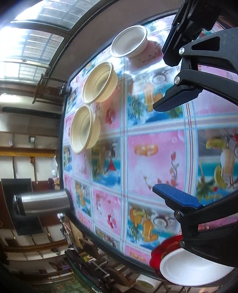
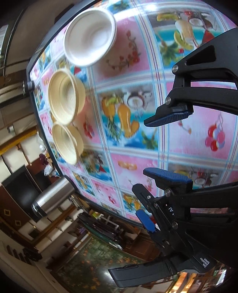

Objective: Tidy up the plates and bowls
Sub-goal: 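Move the right gripper to the rim of a cream plastic bowl, then close the right gripper on the cream bowl rim and lift it, then carry the cream bowl with the right gripper onto the white bowl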

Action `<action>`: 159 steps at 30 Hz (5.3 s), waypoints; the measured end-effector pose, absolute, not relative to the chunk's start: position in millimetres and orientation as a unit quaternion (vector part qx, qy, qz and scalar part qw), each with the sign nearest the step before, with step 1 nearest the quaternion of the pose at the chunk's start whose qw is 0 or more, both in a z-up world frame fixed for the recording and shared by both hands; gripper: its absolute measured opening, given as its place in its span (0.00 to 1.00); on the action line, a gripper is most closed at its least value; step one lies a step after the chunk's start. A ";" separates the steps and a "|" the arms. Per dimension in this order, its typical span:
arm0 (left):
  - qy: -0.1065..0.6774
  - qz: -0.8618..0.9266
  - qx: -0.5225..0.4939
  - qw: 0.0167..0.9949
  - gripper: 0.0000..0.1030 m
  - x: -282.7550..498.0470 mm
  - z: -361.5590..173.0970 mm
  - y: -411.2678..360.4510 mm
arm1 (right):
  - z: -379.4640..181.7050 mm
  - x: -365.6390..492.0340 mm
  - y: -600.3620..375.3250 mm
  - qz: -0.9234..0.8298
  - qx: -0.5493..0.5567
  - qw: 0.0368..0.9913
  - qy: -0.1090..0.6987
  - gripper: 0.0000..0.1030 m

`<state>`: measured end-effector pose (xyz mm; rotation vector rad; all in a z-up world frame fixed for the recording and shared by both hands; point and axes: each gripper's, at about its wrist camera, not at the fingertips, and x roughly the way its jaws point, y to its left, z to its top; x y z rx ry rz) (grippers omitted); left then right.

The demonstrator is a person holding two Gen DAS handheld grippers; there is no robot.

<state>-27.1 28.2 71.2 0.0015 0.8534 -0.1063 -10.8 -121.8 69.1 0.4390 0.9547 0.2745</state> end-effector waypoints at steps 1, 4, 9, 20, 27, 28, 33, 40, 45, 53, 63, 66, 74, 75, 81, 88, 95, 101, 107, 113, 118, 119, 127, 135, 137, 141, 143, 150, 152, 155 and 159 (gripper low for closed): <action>0.414 -0.053 0.003 0.909 0.79 -25.3 71.0 24.8 | 67.8 -9.8 -126.8 0.126 0.213 0.856 0.455 0.45; 0.417 -0.057 0.009 0.907 0.79 -17.1 71.6 13.5 | 65.4 -7.0 -138.9 0.113 0.220 0.855 0.455 0.45; 0.415 -0.057 0.008 0.908 0.79 -4.0 75.1 0.4 | 63.7 -3.5 -151.9 0.106 0.232 0.854 0.453 0.45; 0.425 -0.057 -0.003 0.903 0.79 34.1 77.8 -28.5 | 78.3 21.7 -179.8 0.089 0.229 0.866 0.436 0.45; 0.437 -0.047 -0.007 0.898 0.79 59.4 71.8 -44.3 | 85.4 50.4 -201.5 0.073 0.225 0.869 0.434 0.45; 0.437 -0.045 -0.007 0.898 0.79 61.2 71.7 -45.5 | 86.2 53.8 -202.9 0.072 0.223 0.870 0.434 0.45; 0.439 -0.040 -0.004 0.898 0.79 69.1 69.2 -51.1 | 88.3 62.9 -206.2 0.074 0.220 0.871 0.433 0.45; 0.439 -0.040 0.002 0.897 0.79 77.9 68.4 -59.2 | 87.4 68.6 -207.6 0.075 0.215 0.871 0.435 0.45; 0.436 -0.039 -0.002 0.899 0.79 85.3 71.1 -64.0 | 91.6 80.5 -214.4 0.068 0.207 0.874 0.434 0.45; 0.428 -0.036 -0.014 0.903 0.79 101.7 75.7 -74.3 | 99.0 121.3 -243.3 0.042 0.201 0.884 0.421 0.45; 0.467 -0.048 -0.029 0.882 0.79 123.9 49.7 -94.3 | 59.5 176.0 -260.9 0.046 0.216 0.852 0.475 0.45; 0.475 -0.049 -0.029 0.878 0.79 128.9 41.0 -101.1 | 50.9 183.3 -261.5 0.050 0.223 0.844 0.485 0.45; 0.500 -0.043 -0.016 0.865 0.79 141.8 26.2 -111.6 | 40.5 202.3 -258.7 0.067 0.234 0.837 0.489 0.42; 0.505 -0.045 -0.020 0.862 0.79 142.5 24.6 -111.0 | 38.9 204.1 -258.3 0.068 0.234 0.836 0.492 0.39; 0.509 -0.068 -0.009 0.858 0.46 138.1 21.2 -113.3 | 34.9 196.4 -252.4 0.079 0.222 0.837 0.494 0.14; 0.526 -0.078 -0.030 0.846 0.31 126.7 18.6 -82.8 | 42.7 164.5 -240.2 0.100 0.205 0.844 0.485 0.13; 0.529 -0.079 -0.038 0.844 0.30 98.0 23.2 -56.0 | 48.9 129.0 -216.7 0.122 0.197 0.844 0.484 0.13; 0.519 -0.075 -0.040 0.850 0.30 66.4 39.9 -29.4 | 48.7 94.5 -196.3 0.146 0.211 0.839 0.480 0.13; 0.509 -0.065 -0.049 0.857 0.30 33.0 51.9 4.3 | 56.9 62.8 -164.3 0.173 0.208 0.839 0.473 0.13; 0.497 -0.037 -0.057 0.865 0.30 -3.7 63.6 52.9 | 65.6 37.0 -116.6 0.213 0.195 0.834 0.470 0.13; 0.483 -0.013 -0.069 0.873 0.30 -28.6 78.6 92.9 | 75.4 23.4 -72.9 0.249 0.177 0.829 0.469 0.13; 0.479 -0.009 -0.070 0.875 0.30 -33.4 81.9 99.3 | 78.8 21.2 -64.7 0.256 0.174 0.828 0.467 0.13; 0.459 0.030 -0.089 0.883 0.30 -59.4 94.2 145.5 | 98.1 7.0 -10.4 0.297 0.144 0.825 0.458 0.13; 0.449 0.059 -0.108 0.885 0.30 -82.7 99.3 188.4 | 107.0 -3.1 33.9 0.326 0.120 0.817 0.459 0.13; 0.449 0.062 -0.115 0.884 0.30 -88.0 99.9 198.3 | 109.5 -5.5 48.4 0.336 0.112 0.814 0.460 0.13; 0.446 0.082 -0.125 0.883 0.30 -100.7 98.8 220.9 | 110.1 -12.2 73.2 0.354 0.098 0.807 0.462 0.13; 0.447 0.088 -0.132 0.880 0.30 -101.5 95.2 227.1 | 108.0 -14.2 83.6 0.357 0.091 0.805 0.465 0.13; 0.451 0.094 -0.144 0.876 0.30 -110.9 87.0 241.6 | 98.5 -17.4 103.5 0.366 0.083 0.793 0.480 0.14; 0.454 0.095 -0.146 0.874 0.30 -113.9 83.4 244.3 | 95.6 -18.9 108.1 0.370 0.079 0.789 0.483 0.14; 0.464 0.099 -0.152 0.867 0.30 -115.9 74.2 251.4 | 89.4 -19.8 116.5 0.374 0.074 0.783 0.492 0.14; 0.475 0.104 -0.153 0.860 0.30 -119.9 65.0 257.4 | 82.8 -20.4 127.0 0.374 0.065 0.778 0.501 0.14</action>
